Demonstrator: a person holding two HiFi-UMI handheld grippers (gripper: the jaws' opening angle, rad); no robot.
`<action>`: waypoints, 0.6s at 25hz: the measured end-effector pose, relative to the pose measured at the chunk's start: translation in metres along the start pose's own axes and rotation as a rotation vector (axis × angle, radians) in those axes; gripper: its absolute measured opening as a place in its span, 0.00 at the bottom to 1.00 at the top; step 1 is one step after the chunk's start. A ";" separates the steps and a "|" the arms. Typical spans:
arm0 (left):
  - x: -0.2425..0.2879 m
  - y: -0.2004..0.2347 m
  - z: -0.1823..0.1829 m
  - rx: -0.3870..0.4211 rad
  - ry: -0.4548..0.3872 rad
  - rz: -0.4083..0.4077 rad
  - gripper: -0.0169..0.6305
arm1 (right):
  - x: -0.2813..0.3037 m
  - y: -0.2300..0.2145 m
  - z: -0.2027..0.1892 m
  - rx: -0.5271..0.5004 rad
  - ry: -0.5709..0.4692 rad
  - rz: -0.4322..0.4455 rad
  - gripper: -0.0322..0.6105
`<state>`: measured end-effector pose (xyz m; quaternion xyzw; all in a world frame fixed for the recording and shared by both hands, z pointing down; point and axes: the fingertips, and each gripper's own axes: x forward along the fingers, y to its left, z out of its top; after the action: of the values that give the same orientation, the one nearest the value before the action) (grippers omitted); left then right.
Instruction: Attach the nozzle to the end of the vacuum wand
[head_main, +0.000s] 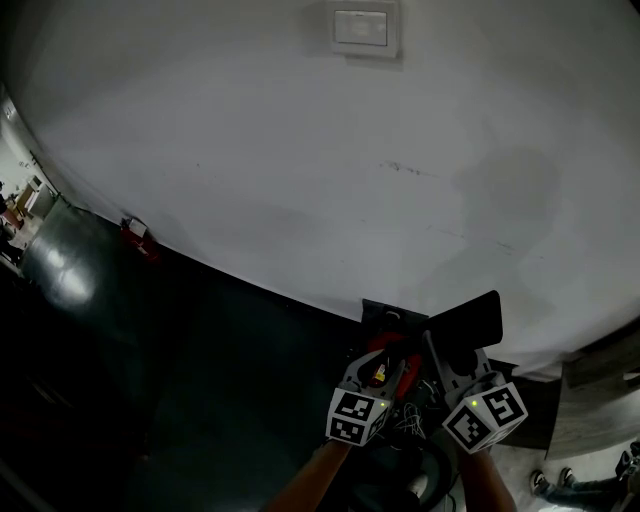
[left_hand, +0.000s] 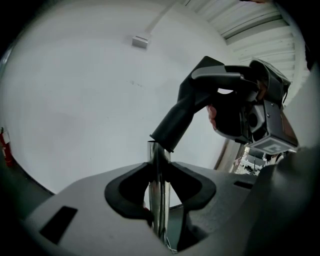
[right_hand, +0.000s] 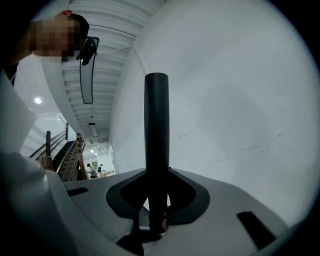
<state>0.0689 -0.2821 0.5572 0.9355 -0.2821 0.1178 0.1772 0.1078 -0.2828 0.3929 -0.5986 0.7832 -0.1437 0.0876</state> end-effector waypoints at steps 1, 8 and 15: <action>0.000 -0.002 0.000 0.004 -0.001 -0.002 0.24 | 0.000 0.000 0.001 -0.005 0.010 0.000 0.19; 0.000 -0.014 0.001 0.036 0.014 -0.018 0.23 | 0.012 0.001 0.005 -0.048 0.146 0.042 0.19; 0.001 -0.020 0.004 0.059 0.021 -0.032 0.23 | 0.030 0.013 0.003 -0.147 0.284 0.103 0.19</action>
<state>0.0819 -0.2686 0.5487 0.9434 -0.2617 0.1333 0.1542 0.0885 -0.3092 0.3871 -0.5363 0.8256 -0.1647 -0.0607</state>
